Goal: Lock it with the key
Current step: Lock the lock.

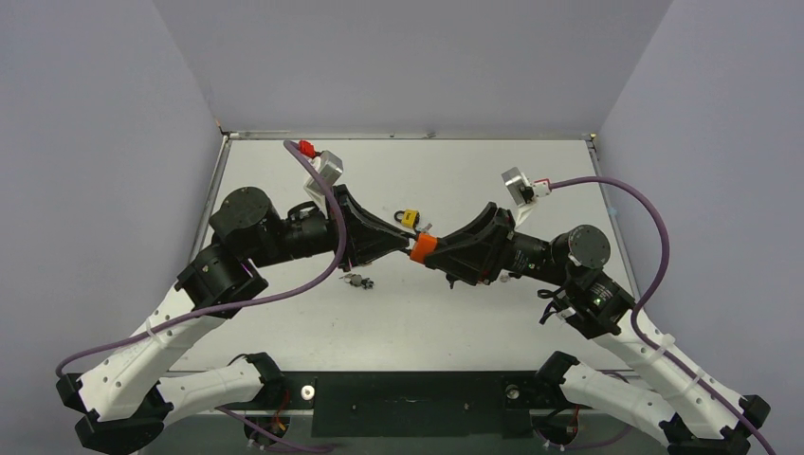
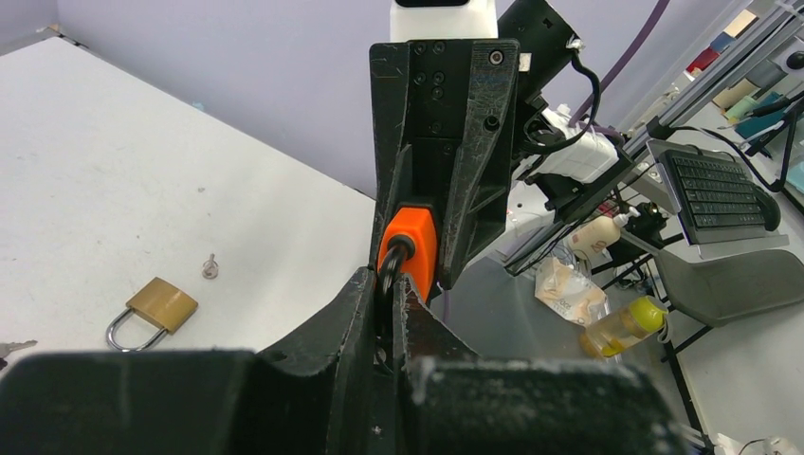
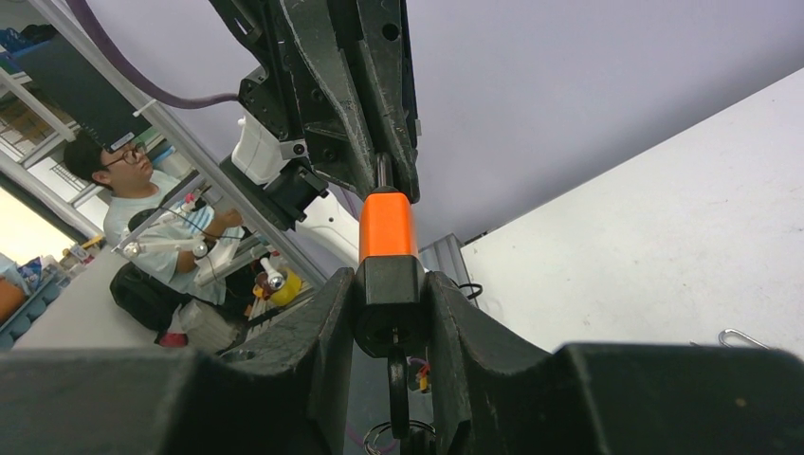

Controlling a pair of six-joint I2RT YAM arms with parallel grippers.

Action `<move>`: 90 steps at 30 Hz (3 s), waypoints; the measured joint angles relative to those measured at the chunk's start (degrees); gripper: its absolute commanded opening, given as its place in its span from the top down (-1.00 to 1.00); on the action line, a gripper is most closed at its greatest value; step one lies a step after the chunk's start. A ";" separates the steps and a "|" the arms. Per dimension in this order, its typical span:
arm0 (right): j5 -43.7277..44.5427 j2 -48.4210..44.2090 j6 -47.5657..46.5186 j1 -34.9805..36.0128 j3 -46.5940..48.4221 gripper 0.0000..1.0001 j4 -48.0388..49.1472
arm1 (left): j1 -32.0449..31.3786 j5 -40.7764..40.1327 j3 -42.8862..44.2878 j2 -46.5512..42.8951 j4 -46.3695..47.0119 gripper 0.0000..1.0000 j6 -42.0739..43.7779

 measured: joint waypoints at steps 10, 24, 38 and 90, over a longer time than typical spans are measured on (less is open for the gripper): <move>-0.57 0.85 0.00 0.04 0.92 1.00 0.02 | -0.55 -0.94 0.68 0.00 -0.31 1.00 0.85; -0.96 1.42 -0.04 0.35 1.70 1.00 0.02 | -1.42 -2.12 1.18 0.00 -0.31 1.00 1.07; -0.85 1.55 -0.59 0.48 2.03 0.74 -0.59 | -3.02 -5.55 1.20 -0.04 -0.44 1.00 1.49; -1.60 -1.95 2.38 -6.86 -8.66 0.54 7.80 | 2.99 -9.81 0.74 -3.41 -6.86 1.00 -8.59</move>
